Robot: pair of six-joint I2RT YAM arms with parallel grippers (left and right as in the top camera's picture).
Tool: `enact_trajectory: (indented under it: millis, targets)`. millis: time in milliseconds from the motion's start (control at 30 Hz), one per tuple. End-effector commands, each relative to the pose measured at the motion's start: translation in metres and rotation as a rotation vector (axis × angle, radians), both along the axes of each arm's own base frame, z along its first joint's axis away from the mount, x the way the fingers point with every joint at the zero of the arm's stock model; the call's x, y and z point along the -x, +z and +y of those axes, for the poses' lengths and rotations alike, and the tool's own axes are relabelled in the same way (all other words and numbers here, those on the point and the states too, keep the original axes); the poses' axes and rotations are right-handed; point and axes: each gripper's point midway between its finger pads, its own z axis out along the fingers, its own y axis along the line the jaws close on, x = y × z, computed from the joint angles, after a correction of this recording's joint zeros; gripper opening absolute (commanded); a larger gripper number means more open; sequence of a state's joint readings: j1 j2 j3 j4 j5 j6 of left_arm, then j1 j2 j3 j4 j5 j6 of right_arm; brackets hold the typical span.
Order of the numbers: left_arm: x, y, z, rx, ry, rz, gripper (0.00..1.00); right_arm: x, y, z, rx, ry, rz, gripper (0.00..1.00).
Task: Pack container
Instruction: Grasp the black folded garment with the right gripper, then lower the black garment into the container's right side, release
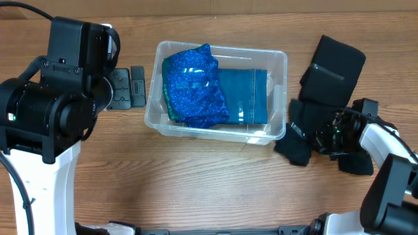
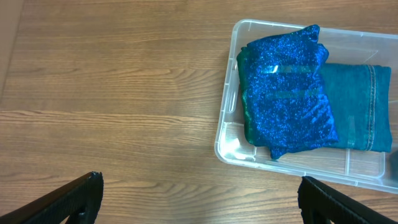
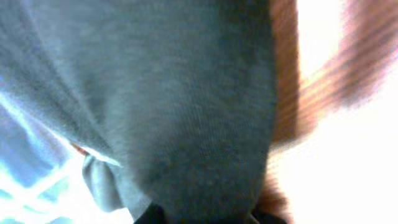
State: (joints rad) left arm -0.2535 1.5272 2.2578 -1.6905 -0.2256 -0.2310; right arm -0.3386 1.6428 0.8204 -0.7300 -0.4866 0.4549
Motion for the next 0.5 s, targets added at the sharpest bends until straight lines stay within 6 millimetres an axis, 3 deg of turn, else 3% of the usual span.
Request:
enact_trajectory:
  millis: [0, 133, 267, 367, 467]
  targets:
    - [0.0, 0.002, 0.005, -0.023, 0.0, -0.009, 1.0, -0.021, 0.066, 0.005, -0.004, 0.03, -0.176, 0.04]
    - [0.0, 0.002, 0.005, -0.023, 0.0, -0.009, 1.0, -0.029, 0.176, 0.038, -0.003, 0.182, -0.517, 0.04]
    - [0.0, 0.002, 0.004, -0.023, 0.0, -0.009, 1.0, -0.026, 0.256, 0.092, -0.008, 0.354, -0.837, 0.04]
    - [0.0, 0.002, 0.005, -0.023, 0.0, -0.009, 1.0, -0.031, 0.272, 0.129, -0.021, 0.405, -0.909, 0.04]
    - [0.0, 0.002, 0.005, -0.023, 0.0, -0.009, 1.0, -0.053, 0.249, 0.163, 0.004, 0.424, -0.868, 0.04]
